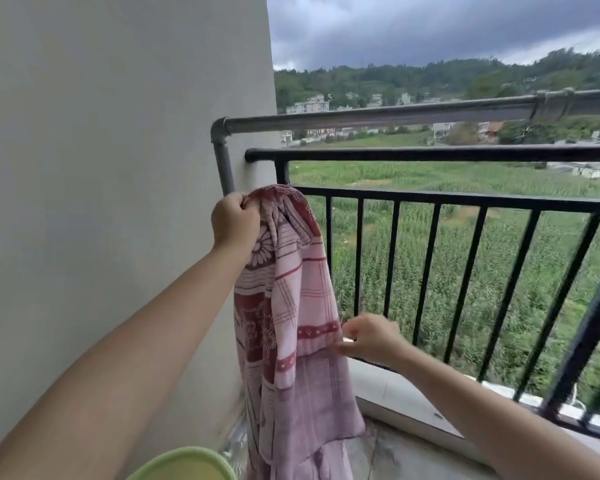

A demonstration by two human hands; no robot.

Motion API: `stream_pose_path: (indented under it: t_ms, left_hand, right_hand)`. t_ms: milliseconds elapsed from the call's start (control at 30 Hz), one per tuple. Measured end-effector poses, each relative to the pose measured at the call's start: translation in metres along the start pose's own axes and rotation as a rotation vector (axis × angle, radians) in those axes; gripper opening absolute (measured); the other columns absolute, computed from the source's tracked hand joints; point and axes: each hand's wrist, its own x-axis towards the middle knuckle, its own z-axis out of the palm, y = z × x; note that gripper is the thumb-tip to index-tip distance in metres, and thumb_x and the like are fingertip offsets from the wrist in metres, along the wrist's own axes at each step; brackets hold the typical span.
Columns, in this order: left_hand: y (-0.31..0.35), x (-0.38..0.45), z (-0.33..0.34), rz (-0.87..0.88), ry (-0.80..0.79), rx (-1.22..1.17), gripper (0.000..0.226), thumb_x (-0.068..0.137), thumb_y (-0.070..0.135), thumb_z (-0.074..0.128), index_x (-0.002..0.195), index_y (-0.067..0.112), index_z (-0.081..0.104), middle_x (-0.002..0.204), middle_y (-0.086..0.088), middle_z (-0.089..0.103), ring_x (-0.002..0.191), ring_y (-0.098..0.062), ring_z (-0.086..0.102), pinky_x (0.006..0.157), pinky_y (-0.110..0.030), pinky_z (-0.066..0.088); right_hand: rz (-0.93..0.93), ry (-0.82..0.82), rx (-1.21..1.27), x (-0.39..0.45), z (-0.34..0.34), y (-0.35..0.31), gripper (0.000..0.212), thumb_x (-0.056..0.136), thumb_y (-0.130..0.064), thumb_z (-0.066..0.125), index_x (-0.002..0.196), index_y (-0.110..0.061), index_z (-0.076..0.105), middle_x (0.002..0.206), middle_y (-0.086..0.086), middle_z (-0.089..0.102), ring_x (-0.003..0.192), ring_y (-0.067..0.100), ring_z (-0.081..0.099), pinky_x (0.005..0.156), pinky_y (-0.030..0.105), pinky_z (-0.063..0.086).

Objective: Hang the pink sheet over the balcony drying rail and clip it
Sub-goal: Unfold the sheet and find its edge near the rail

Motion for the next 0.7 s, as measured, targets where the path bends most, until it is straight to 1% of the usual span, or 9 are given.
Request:
stream_pose_path:
  t_ms: [100, 167, 267, 333, 400, 467, 533, 600, 700]
  left_hand:
    - [0.001, -0.004, 0.001, 0.017, -0.028, -0.053, 0.02, 0.09, 0.017, 0.048, 0.075, 0.006, 0.056, 0.074, -0.01, 0.056, 0.069, -0.02, 0.05, 0.058, -0.024, 0.04]
    - [0.0, -0.005, -0.003, 0.005, -0.033, -0.065, 0.028, 0.09, 0.017, 0.048, 0.064, 0.009, 0.05, 0.062, -0.004, 0.049, 0.056, -0.014, 0.044, 0.046, -0.018, 0.036]
    - [-0.01, 0.003, -0.02, -0.065, -0.046, -0.066, 0.034, 0.086, 0.018, 0.05, 0.053, 0.011, 0.042, 0.058, -0.004, 0.044, 0.057, -0.017, 0.04, 0.054, -0.025, 0.032]
    - [-0.021, 0.013, -0.036, -0.124, -0.118, 0.122, 0.025, 0.085, 0.016, 0.045, 0.064, 0.003, 0.05, 0.072, -0.015, 0.054, 0.073, -0.026, 0.048, 0.065, -0.032, 0.035]
    - [-0.034, 0.015, -0.054, -0.176, -0.272, 0.502, 0.025, 0.086, 0.014, 0.044, 0.088, -0.006, 0.058, 0.097, -0.025, 0.062, 0.092, -0.035, 0.056, 0.077, -0.036, 0.042]
    - [-0.037, 0.007, -0.065, -0.122, -0.396, 0.701, 0.032, 0.081, 0.019, 0.051, 0.107, 0.0, 0.057, 0.114, -0.023, 0.061, 0.104, -0.035, 0.057, 0.087, -0.036, 0.046]
    - [-0.032, -0.004, -0.063, -0.014, -0.464, 0.584, 0.054, 0.073, 0.032, 0.056, 0.122, 0.008, 0.051, 0.125, -0.015, 0.056, 0.112, -0.029, 0.055, 0.094, -0.034, 0.045]
    - [-0.019, -0.015, -0.048, 0.036, -0.488, 0.326, 0.063, 0.077, 0.033, 0.064, 0.132, 0.01, 0.043, 0.129, -0.008, 0.053, 0.114, -0.022, 0.053, 0.094, -0.03, 0.043]
    - [-0.002, -0.027, -0.023, 0.091, -0.394, 0.113, 0.038, 0.084, 0.022, 0.062, 0.118, 0.008, 0.055, 0.108, -0.008, 0.063, 0.092, -0.02, 0.058, 0.078, -0.028, 0.047]
  right_hand:
    - [0.039, -0.017, 0.329, 0.01, 0.013, -0.008, 0.023, 0.078, -0.034, 0.065, 0.085, -0.012, 0.069, 0.081, 0.003, 0.063, 0.067, 0.013, 0.051, 0.065, 0.027, 0.041]
    - [0.002, -0.032, 0.35, 0.019, 0.008, -0.016, 0.022, 0.08, -0.026, 0.064, 0.092, -0.008, 0.07, 0.083, 0.005, 0.064, 0.071, 0.015, 0.053, 0.067, 0.025, 0.045]
    - [0.031, 0.074, 0.333, 0.035, -0.017, -0.021, 0.018, 0.084, -0.016, 0.059, 0.089, -0.003, 0.069, 0.08, 0.01, 0.064, 0.073, 0.02, 0.056, 0.073, 0.032, 0.051]
    - [0.061, 0.226, 0.424, 0.042, -0.055, -0.025, 0.019, 0.085, -0.007, 0.054, 0.07, -0.003, 0.065, 0.069, 0.007, 0.06, 0.063, 0.018, 0.053, 0.066, 0.028, 0.053]
    - [0.014, 0.424, 0.419, 0.043, -0.101, -0.034, 0.031, 0.085, -0.002, 0.051, 0.055, -0.01, 0.055, 0.059, 0.002, 0.052, 0.055, 0.014, 0.048, 0.051, 0.019, 0.047]
    - [-0.106, 0.555, 0.358, 0.04, -0.138, -0.055, 0.026, 0.086, -0.003, 0.047, 0.066, -0.008, 0.063, 0.067, 0.004, 0.059, 0.066, 0.019, 0.055, 0.06, 0.027, 0.05]
    - [-0.25, 0.611, 0.253, 0.033, -0.156, -0.084, 0.026, 0.089, -0.004, 0.043, 0.096, -0.007, 0.068, 0.091, 0.012, 0.068, 0.085, 0.026, 0.061, 0.077, 0.032, 0.053]
    - [-0.366, 0.581, 0.2, 0.024, -0.161, -0.112, 0.03, 0.09, -0.004, 0.042, 0.108, -0.009, 0.064, 0.108, 0.013, 0.066, 0.095, 0.026, 0.061, 0.081, 0.028, 0.051]
    - [-0.519, 0.559, 0.108, 0.014, -0.153, -0.135, 0.028, 0.09, -0.004, 0.044, 0.11, -0.007, 0.064, 0.113, 0.012, 0.065, 0.099, 0.024, 0.061, 0.091, 0.025, 0.048]
